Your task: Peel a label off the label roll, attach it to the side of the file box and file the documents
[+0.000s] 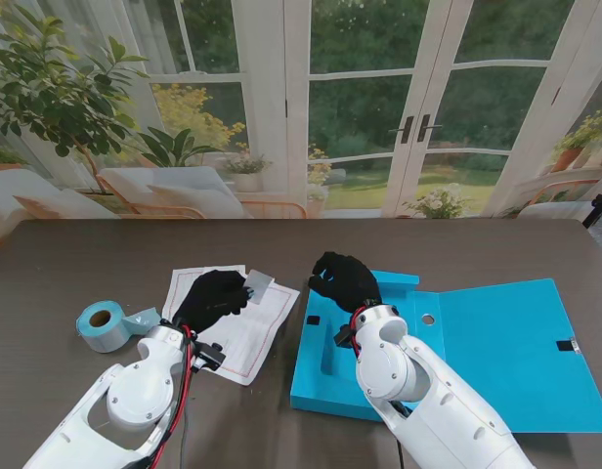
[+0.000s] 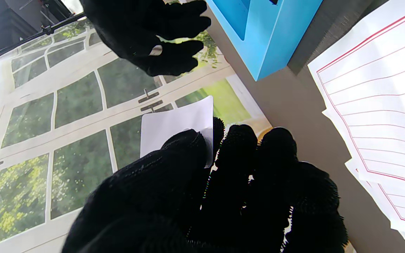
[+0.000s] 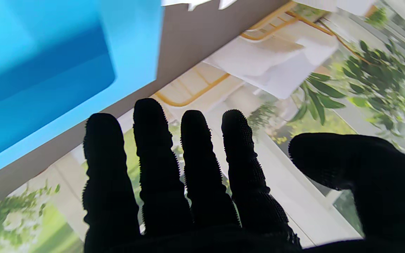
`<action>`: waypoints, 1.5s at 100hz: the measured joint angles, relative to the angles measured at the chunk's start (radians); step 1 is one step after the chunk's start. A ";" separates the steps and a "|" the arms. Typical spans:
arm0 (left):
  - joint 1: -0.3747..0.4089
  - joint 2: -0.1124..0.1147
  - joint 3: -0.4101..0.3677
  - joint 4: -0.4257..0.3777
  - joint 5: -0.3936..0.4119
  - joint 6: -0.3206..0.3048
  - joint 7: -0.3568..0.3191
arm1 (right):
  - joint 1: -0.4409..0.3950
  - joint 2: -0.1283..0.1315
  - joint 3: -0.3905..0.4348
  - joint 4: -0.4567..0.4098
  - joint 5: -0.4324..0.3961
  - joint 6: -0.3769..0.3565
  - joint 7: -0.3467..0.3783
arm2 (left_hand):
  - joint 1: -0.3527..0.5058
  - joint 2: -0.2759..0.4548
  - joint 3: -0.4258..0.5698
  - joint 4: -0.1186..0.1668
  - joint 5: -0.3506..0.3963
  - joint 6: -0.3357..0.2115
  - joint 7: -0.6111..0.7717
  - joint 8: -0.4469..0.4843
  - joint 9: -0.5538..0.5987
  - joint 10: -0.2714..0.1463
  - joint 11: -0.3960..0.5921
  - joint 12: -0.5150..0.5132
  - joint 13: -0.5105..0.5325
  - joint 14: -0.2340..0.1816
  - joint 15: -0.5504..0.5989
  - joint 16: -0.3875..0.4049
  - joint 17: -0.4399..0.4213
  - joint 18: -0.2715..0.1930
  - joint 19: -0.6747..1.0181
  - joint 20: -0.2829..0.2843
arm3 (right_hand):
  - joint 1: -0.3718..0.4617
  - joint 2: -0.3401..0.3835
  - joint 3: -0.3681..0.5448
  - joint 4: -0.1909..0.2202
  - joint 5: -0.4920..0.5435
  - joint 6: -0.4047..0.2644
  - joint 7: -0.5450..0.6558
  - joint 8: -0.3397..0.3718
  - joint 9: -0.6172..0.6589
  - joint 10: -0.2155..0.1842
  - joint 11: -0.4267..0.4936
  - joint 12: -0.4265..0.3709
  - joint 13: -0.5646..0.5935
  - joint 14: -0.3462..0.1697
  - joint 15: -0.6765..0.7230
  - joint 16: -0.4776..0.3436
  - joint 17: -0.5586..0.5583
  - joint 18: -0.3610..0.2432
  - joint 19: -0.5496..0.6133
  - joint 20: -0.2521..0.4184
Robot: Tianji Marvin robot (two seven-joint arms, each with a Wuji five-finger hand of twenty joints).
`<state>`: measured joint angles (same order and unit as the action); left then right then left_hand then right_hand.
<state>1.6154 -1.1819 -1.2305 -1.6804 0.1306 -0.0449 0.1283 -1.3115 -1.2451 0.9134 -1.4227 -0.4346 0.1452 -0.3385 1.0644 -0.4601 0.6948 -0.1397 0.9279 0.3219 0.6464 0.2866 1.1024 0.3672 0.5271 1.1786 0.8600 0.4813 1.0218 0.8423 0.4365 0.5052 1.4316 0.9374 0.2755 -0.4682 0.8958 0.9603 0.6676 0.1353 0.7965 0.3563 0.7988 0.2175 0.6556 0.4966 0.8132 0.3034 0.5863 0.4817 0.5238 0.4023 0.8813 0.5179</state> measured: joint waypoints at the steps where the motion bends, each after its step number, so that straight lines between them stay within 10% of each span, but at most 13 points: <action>1: 0.001 0.000 -0.001 -0.001 0.000 0.001 -0.001 | 0.001 0.001 -0.001 0.001 -0.005 0.006 0.001 | 0.000 0.000 0.000 0.000 0.000 0.000 0.000 0.000 0.000 0.000 0.000 0.000 0.000 0.000 0.000 0.000 0.000 0.000 0.000 0.000 | -0.003 0.000 -0.001 0.000 0.000 0.000 0.000 0.000 0.000 0.000 0.000 0.000 0.003 0.000 0.003 0.000 0.000 0.000 0.002 0.000; 60: 0.022 0.012 -0.045 -0.022 -0.007 0.021 -0.045 | 0.084 0.019 -0.088 0.113 -0.073 0.214 0.083 | 0.000 0.000 0.000 0.000 0.000 0.001 0.000 0.001 0.000 0.001 0.000 0.000 0.000 0.001 0.000 0.000 0.000 0.001 0.000 0.001 | -0.112 0.096 -0.034 -0.096 0.041 -0.003 -0.037 0.011 -0.053 -0.001 0.037 0.026 -0.045 -0.014 0.059 0.000 0.001 -0.009 0.065 0.001; 108: 0.027 0.012 -0.048 -0.024 -0.018 0.033 -0.037 | 0.151 -0.008 -0.153 0.205 0.023 0.315 0.131 | 0.000 0.000 0.000 0.000 0.000 0.002 0.000 0.002 0.000 0.007 0.000 0.000 -0.001 0.009 0.000 0.000 0.000 0.010 0.000 0.005 | -0.206 0.171 -0.034 -0.168 -0.171 0.044 -0.053 -0.028 -0.216 -0.013 0.063 0.027 -0.157 -0.042 0.071 0.000 0.001 -0.047 0.065 0.001; 150: 0.045 0.012 -0.060 -0.025 -0.018 0.030 -0.035 | 0.174 -0.055 -0.159 0.239 0.113 0.413 0.105 | 0.000 0.000 0.000 0.000 0.000 0.002 0.000 0.003 0.000 0.008 -0.001 0.000 -0.001 0.010 0.000 0.000 0.001 0.011 0.000 0.010 | -0.217 -0.028 0.056 -0.210 -0.170 0.044 0.115 0.025 -0.263 -0.015 0.165 0.091 -0.221 -0.078 0.123 0.012 -0.008 -0.085 0.065 0.001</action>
<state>1.6603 -1.1701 -1.2906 -1.7059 0.1123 -0.0147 0.0931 -1.1373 -1.3000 0.7540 -1.1834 -0.3220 0.5587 -0.2334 1.0643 -0.4604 0.6951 -0.1396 0.9279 0.3243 0.6466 0.2896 1.1024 0.3753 0.5257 1.1781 0.8589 0.4912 1.0222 0.8424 0.4371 0.5160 1.4318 0.9478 0.0581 -0.4959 0.9514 0.7500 0.4978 0.1794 0.9117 0.3816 0.5356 0.2024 0.8201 0.5878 0.5925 0.2257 0.7092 0.4939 0.5160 0.3171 0.9466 0.5188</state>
